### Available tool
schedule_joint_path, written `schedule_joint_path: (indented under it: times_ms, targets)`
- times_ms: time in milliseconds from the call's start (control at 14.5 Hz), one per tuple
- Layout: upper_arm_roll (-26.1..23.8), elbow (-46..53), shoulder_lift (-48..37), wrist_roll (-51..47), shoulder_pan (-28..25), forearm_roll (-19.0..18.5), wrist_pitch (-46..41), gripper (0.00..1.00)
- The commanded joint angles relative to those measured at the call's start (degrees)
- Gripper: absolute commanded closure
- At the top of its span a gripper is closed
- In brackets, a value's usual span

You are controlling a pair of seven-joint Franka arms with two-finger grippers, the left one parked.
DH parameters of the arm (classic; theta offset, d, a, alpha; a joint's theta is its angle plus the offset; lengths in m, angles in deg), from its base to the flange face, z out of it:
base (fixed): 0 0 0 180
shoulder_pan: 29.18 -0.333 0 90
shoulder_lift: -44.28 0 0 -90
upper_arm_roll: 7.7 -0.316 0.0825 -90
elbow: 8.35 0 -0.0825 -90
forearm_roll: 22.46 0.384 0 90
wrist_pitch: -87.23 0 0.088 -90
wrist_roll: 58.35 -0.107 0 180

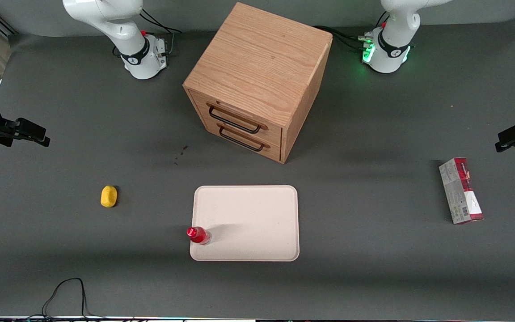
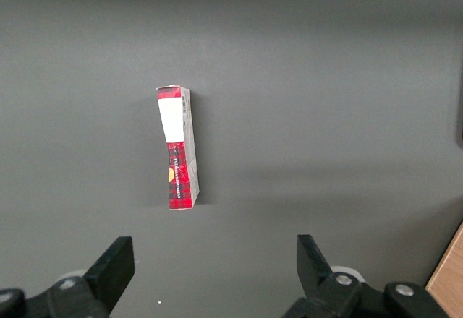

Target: Place coke bottle on tray

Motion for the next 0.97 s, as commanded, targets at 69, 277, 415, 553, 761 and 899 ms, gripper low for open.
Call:
schedule_joint_path:
  times_ms: [69, 277, 415, 553, 761, 899]
  targets:
    - [-0.25, -1.28, -1.62, 0.46, 0.44, -1.79, -0.66, 0.0]
    - [0.72, -1.28, -1.62, 0.46, 0.08, -1.7, -0.66, 0.0]
    - [0.72, -1.28, -1.62, 0.55, 0.17, -1.7, -0.66, 0.0]
    - [0.63, -1.37, -1.62, 0.46, 0.35, -1.62, -1.18, 0.0]
    - [0.63, -1.37, -1.62, 0.37, 0.44, -0.91, -1.54, 0.0]
    - [0.63, -1.37, -1.62, 0.37, 0.35, -0.91, -1.63, 0.0]
